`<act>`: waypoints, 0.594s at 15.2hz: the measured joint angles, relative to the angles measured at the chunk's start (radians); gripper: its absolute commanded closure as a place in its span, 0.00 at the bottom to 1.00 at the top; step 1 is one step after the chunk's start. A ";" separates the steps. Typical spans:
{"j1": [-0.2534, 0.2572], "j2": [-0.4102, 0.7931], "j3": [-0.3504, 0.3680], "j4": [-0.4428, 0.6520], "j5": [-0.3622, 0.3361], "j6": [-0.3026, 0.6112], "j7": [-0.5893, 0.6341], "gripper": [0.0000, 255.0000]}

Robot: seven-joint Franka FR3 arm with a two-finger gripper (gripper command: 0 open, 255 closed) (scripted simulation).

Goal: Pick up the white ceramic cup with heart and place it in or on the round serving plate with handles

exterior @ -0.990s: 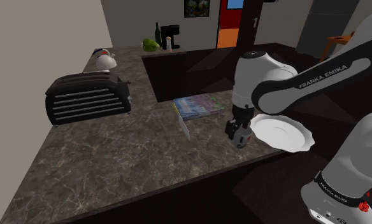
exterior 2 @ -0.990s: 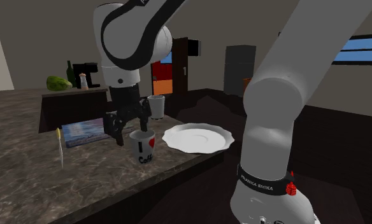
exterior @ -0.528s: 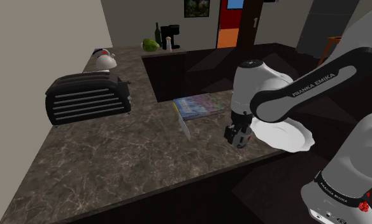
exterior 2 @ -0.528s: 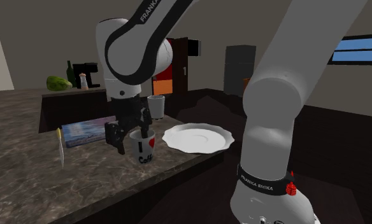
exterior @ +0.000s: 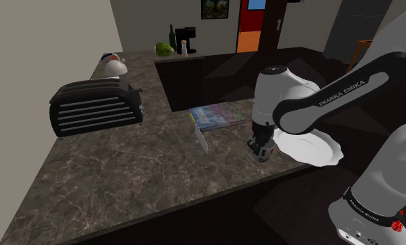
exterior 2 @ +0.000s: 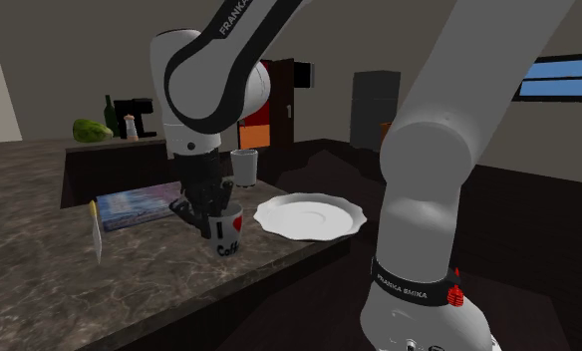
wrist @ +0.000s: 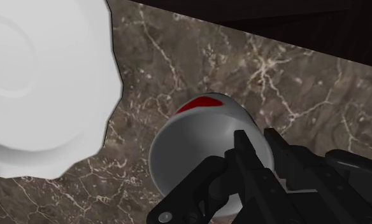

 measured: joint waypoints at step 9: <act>0.003 -0.017 -0.005 0.006 0.004 -0.021 -0.007 1.00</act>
